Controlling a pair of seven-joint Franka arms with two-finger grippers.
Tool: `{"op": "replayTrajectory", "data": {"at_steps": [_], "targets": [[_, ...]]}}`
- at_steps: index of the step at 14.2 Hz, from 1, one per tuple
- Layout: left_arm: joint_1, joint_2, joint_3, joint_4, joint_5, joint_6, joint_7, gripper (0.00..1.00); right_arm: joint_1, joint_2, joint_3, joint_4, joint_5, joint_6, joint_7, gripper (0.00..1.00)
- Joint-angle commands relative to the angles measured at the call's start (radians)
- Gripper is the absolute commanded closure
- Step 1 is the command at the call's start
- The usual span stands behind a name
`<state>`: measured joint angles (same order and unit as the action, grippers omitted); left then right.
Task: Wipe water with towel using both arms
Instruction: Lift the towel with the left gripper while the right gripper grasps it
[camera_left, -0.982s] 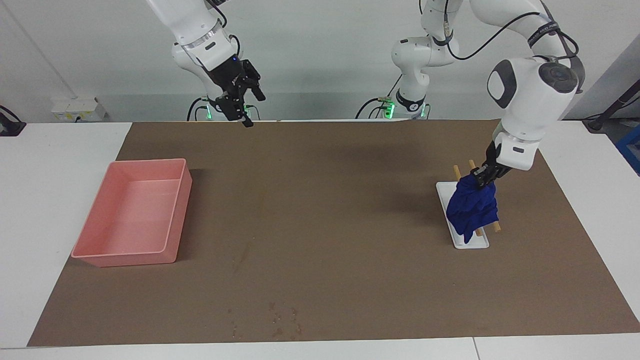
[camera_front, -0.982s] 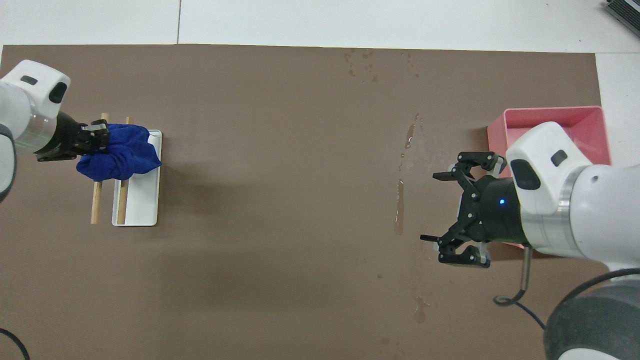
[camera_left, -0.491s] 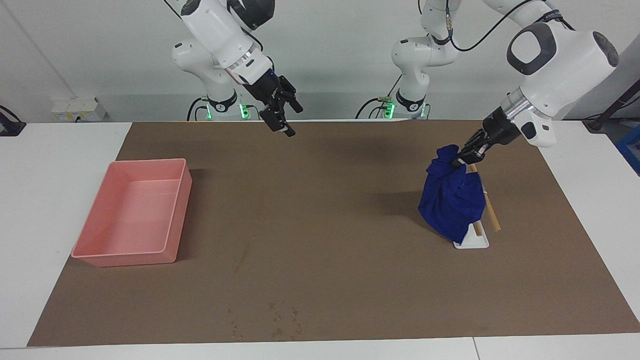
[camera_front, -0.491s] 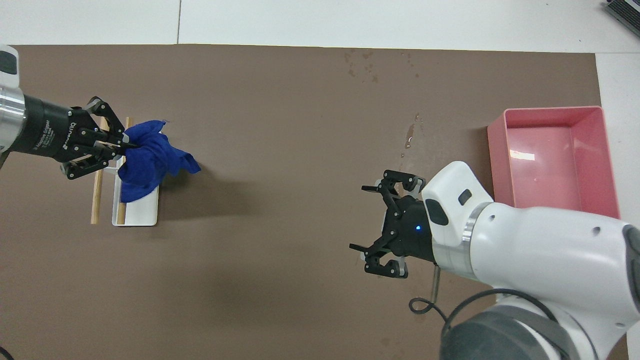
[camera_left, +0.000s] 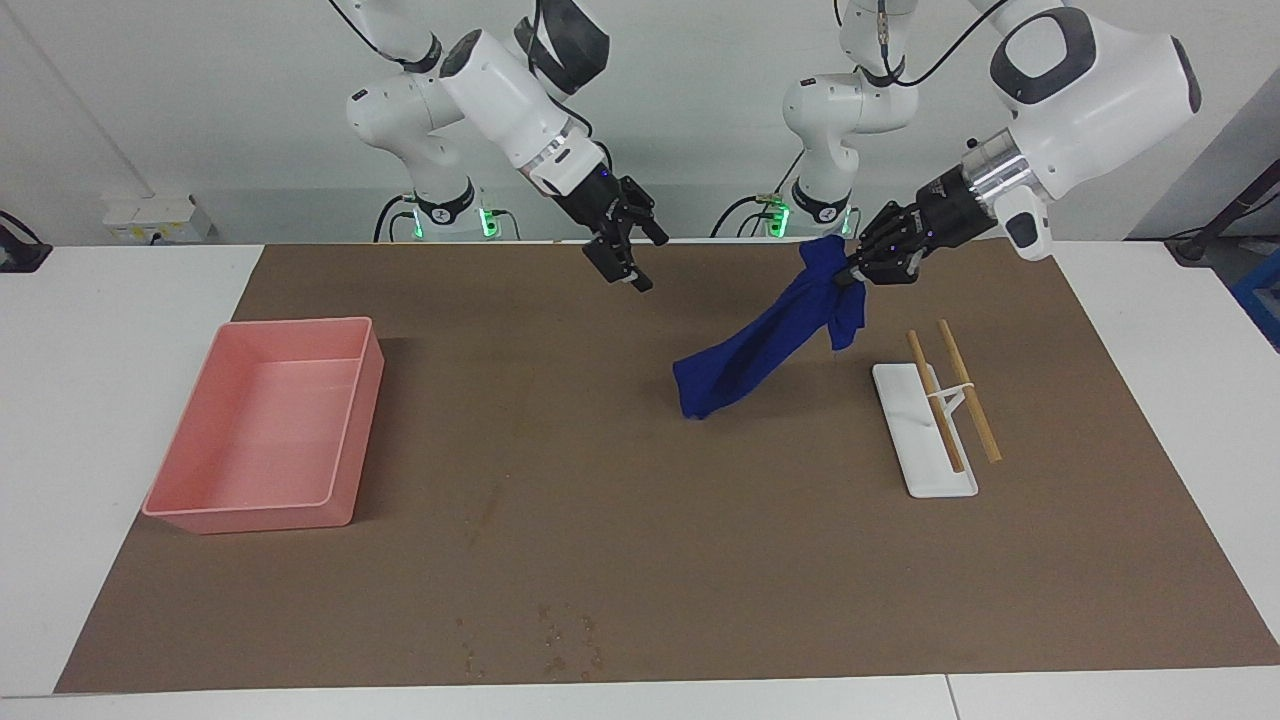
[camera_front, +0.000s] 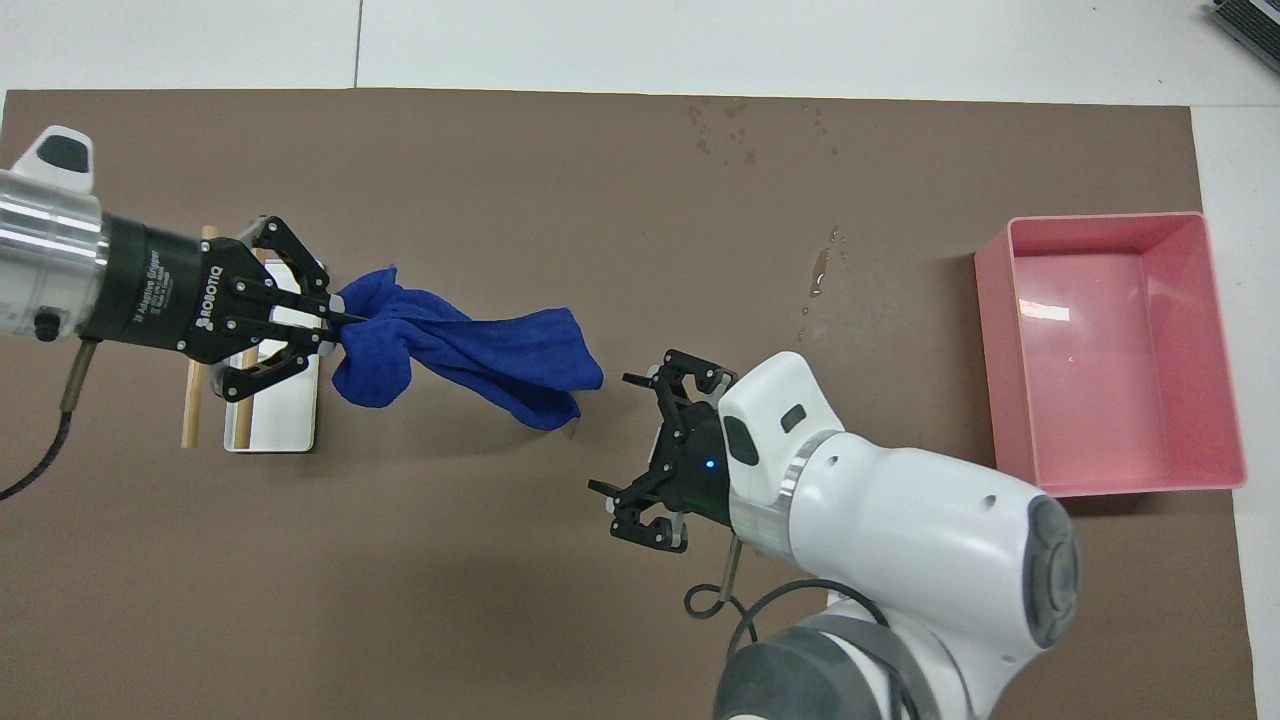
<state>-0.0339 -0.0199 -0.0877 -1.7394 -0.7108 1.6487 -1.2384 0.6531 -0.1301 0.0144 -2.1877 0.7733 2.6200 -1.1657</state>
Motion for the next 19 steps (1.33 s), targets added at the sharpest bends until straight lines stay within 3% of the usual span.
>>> {"op": "replayTrajectory", "data": {"at_steps": [1,3,6,13,14,15,17,18,19], "targets": [[-0.073,-0.08,0.012,-0.121,-0.029,0.022,-0.018,1.0,0.072,0.059,-0.002,-0.003,0.064,0.119,0.017,0.0],[-0.106,-0.095,0.012,-0.144,-0.027,0.007,-0.018,1.0,0.091,0.125,-0.001,0.003,0.076,0.217,0.018,0.0],[-0.158,-0.129,0.012,-0.161,-0.027,-0.018,-0.019,1.0,0.091,0.181,-0.001,0.028,0.078,0.253,0.018,0.0],[-0.207,-0.141,0.006,-0.16,-0.081,0.057,-0.01,1.0,0.095,0.204,0.071,0.046,0.132,0.351,0.098,0.0],[-0.222,-0.141,0.006,-0.161,-0.081,0.081,-0.013,1.0,0.099,0.204,0.073,0.049,0.145,0.351,0.116,0.05],[-0.227,-0.141,0.006,-0.163,-0.082,0.092,-0.013,1.0,0.1,0.204,0.075,0.049,0.152,0.356,0.127,0.28],[-0.222,-0.141,0.008,-0.161,-0.084,0.086,-0.015,1.0,0.1,0.204,0.082,0.049,0.152,0.356,0.127,0.89],[-0.219,-0.141,0.008,-0.161,-0.084,0.083,-0.013,1.0,0.1,0.204,0.082,0.049,0.152,0.354,0.127,1.0],[-0.218,-0.141,0.009,-0.163,-0.084,0.08,-0.012,1.0,0.1,0.204,0.082,0.049,0.152,0.354,0.129,1.0]]}}
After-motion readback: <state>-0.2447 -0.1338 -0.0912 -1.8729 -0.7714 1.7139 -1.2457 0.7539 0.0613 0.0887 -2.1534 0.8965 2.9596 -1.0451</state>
